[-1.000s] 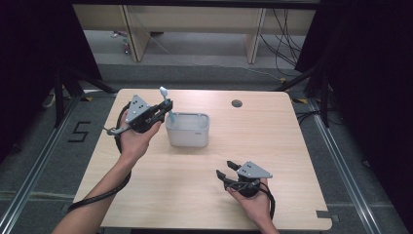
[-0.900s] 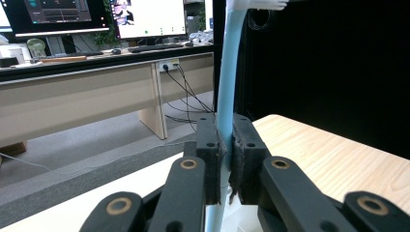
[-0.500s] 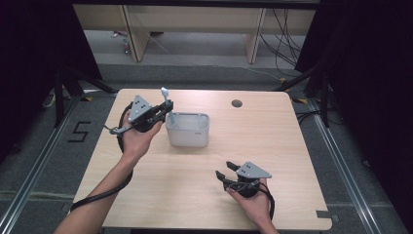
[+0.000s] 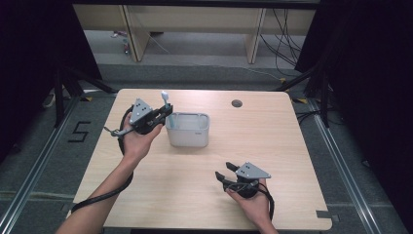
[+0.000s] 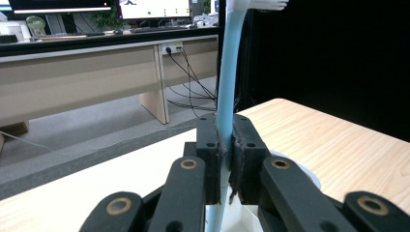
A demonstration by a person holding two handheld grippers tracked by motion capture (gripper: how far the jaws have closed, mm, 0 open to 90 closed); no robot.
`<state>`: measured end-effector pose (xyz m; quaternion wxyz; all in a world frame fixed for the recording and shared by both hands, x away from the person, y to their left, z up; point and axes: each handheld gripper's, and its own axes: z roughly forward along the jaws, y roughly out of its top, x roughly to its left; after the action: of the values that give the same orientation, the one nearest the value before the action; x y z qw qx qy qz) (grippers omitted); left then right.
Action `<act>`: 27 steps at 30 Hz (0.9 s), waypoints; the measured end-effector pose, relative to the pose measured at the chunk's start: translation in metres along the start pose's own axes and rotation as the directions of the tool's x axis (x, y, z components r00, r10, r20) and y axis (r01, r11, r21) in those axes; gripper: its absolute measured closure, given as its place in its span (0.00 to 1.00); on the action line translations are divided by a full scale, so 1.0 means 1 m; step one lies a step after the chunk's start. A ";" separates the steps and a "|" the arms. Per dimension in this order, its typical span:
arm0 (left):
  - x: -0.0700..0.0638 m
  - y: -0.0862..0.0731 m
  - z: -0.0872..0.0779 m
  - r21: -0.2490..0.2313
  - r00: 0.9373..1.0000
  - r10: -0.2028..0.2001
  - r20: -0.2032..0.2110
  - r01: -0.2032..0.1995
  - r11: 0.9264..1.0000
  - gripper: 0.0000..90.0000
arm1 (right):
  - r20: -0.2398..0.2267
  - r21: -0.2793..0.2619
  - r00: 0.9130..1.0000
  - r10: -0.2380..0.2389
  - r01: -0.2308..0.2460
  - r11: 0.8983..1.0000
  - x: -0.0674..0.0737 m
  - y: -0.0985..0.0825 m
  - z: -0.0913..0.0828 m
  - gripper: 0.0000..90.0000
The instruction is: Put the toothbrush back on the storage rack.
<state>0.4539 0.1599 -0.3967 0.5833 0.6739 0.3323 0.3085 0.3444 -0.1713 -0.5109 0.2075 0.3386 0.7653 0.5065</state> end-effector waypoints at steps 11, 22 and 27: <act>0.001 -0.009 0.002 0.013 1.000 -0.016 0.000 0.016 1.000 0.92 | -0.016 -0.002 1.000 0.010 -0.010 1.000 0.000 -0.001 0.002 0.50; 0.002 -0.017 0.005 0.035 1.000 -0.023 -0.002 0.023 0.999 0.92 | -0.002 0.004 1.000 -0.005 0.005 1.000 -0.001 -0.002 0.001 0.50; 0.004 -0.023 0.008 0.052 1.000 -0.029 -0.005 0.029 0.998 0.92 | -0.016 0.010 1.000 0.016 -0.016 1.000 0.001 -0.002 0.002 0.50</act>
<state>0.4603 0.1607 -0.4201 0.5693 0.6834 0.3511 0.2926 0.3443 -0.1702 -0.5138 0.1953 0.3417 0.7668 0.5070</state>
